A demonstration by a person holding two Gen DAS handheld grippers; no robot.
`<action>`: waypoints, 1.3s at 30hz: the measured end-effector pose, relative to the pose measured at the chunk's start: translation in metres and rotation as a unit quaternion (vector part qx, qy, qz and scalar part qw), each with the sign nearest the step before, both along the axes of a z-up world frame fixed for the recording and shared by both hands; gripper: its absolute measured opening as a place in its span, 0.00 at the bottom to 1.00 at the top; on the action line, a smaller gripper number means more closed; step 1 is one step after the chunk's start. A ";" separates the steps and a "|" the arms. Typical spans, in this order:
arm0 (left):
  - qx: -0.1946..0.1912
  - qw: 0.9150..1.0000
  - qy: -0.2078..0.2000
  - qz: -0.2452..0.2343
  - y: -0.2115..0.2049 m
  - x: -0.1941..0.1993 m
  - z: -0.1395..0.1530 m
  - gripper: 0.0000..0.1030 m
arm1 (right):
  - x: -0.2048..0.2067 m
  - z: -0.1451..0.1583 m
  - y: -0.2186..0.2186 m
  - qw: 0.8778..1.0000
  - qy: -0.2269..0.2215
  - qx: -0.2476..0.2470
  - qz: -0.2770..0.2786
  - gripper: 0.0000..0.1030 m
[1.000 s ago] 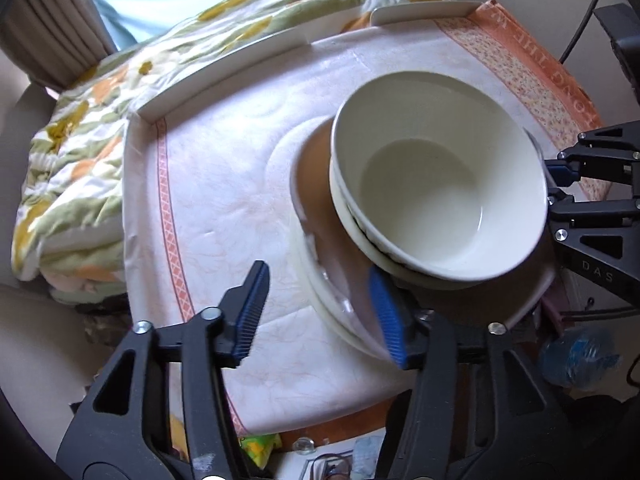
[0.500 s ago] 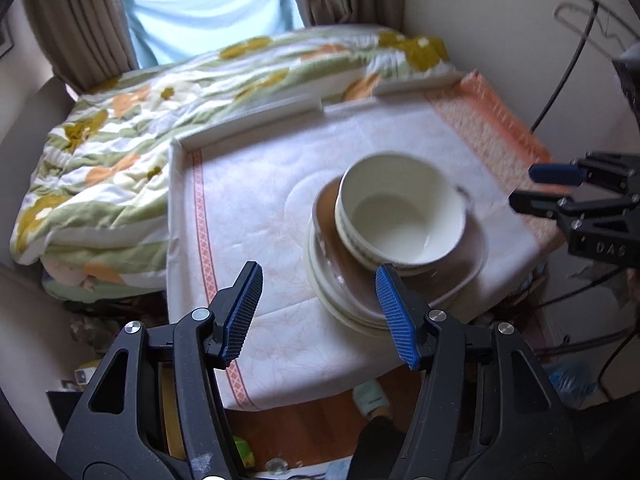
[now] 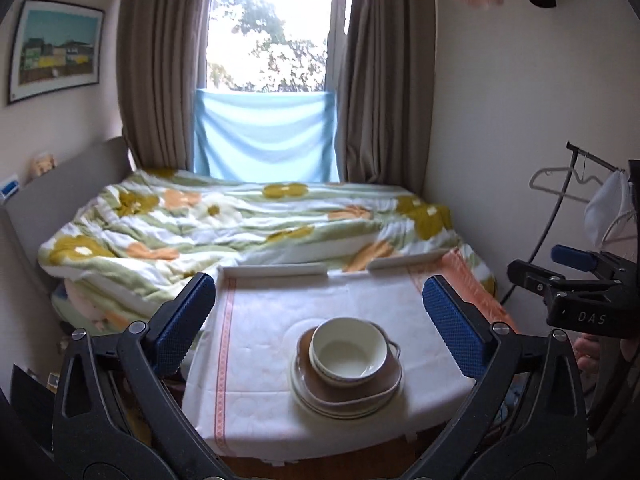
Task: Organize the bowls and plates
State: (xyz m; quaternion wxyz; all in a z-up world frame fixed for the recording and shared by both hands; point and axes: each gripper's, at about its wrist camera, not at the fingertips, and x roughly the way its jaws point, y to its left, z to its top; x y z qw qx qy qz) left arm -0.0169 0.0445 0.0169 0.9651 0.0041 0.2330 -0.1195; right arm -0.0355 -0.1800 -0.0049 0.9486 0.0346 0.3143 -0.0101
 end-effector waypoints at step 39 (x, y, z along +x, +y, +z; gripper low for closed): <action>0.012 0.999 -0.041 0.005 -0.021 -0.025 0.007 1.00 | -0.038 0.019 -0.011 0.995 -0.088 -0.028 -0.037 1.00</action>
